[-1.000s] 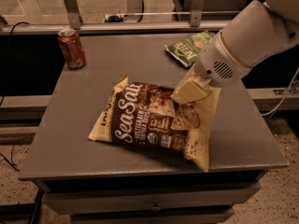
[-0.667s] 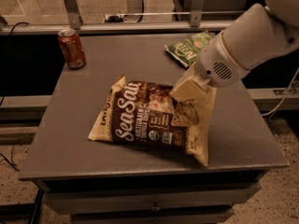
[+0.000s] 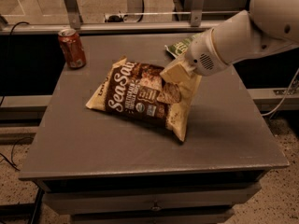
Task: Move brown chip bag near coke can
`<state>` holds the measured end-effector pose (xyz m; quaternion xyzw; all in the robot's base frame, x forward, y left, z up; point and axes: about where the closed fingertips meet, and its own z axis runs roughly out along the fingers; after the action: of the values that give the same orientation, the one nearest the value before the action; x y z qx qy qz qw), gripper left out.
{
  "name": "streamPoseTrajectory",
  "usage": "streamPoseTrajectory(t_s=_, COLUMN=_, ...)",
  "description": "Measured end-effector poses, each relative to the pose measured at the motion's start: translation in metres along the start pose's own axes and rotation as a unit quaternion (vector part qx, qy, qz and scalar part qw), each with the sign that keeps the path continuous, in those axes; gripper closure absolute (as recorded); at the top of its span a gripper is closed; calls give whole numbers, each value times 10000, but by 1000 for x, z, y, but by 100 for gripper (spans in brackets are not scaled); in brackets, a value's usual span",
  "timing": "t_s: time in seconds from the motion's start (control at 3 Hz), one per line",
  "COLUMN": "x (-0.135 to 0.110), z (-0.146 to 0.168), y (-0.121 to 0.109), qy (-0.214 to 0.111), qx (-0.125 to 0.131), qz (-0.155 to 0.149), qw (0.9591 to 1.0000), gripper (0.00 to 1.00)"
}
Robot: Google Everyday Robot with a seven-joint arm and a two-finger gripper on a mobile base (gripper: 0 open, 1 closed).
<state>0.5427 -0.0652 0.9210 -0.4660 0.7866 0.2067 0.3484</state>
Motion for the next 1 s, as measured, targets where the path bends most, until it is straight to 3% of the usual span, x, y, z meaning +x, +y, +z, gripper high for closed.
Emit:
streamPoseTrajectory(t_s=0.33, x=-18, z=24, y=-21, qy=-358, qx=33, qz=73, qw=9993, gripper=100)
streamPoseTrajectory(t_s=1.0, x=-52, z=78, y=-51, qy=-713, qx=-141, qz=135, qw=9973, gripper=100)
